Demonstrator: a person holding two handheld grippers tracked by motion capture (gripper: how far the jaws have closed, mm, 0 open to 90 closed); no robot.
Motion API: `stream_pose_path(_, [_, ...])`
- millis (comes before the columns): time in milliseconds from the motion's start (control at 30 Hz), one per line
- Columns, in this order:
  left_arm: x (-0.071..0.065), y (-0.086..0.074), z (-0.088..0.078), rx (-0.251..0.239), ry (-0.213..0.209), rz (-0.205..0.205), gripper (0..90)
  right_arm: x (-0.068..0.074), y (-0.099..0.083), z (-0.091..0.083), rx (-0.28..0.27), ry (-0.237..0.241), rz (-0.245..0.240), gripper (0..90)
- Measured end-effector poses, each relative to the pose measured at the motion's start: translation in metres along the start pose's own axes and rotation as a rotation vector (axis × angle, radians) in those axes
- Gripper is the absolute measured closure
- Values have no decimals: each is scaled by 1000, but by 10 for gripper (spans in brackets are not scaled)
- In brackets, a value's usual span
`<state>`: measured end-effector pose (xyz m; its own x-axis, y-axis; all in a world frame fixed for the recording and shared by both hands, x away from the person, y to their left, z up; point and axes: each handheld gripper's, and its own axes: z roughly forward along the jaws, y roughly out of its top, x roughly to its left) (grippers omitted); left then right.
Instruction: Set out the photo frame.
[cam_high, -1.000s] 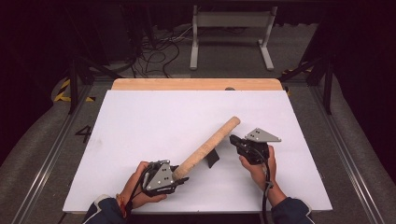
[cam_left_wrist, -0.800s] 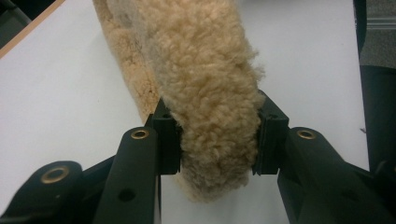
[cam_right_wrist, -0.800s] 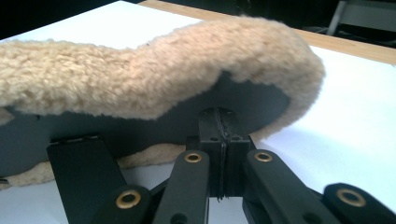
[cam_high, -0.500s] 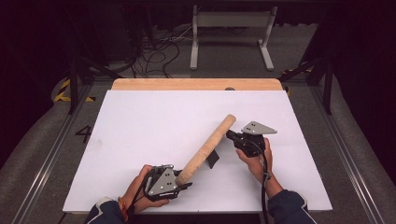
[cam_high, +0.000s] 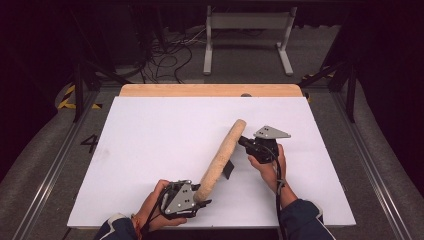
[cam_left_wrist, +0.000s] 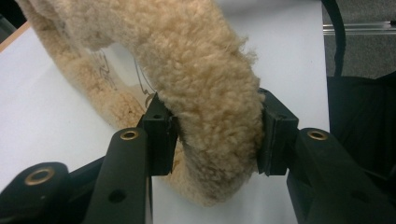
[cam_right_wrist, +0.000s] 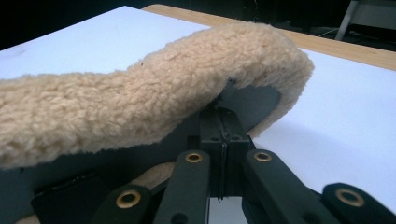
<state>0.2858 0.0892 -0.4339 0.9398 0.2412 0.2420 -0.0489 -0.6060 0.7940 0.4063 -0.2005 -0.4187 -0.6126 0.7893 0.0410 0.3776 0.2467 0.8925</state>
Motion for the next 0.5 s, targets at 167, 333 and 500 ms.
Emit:
stream_pose_path(167, [1, 0, 1, -5, -10, 3, 545, 1, 0, 3, 17, -1, 3, 875])
stream_pose_path(333, [-1, 0, -3, 11, -25, 22, 522, 5, 0, -2, 30, 7, -14, 865])
stream_pose_path(500, [-2, -4, -10, 10, -42, 0, 500, 8, -3, -9, 46, 19, -28, 865])
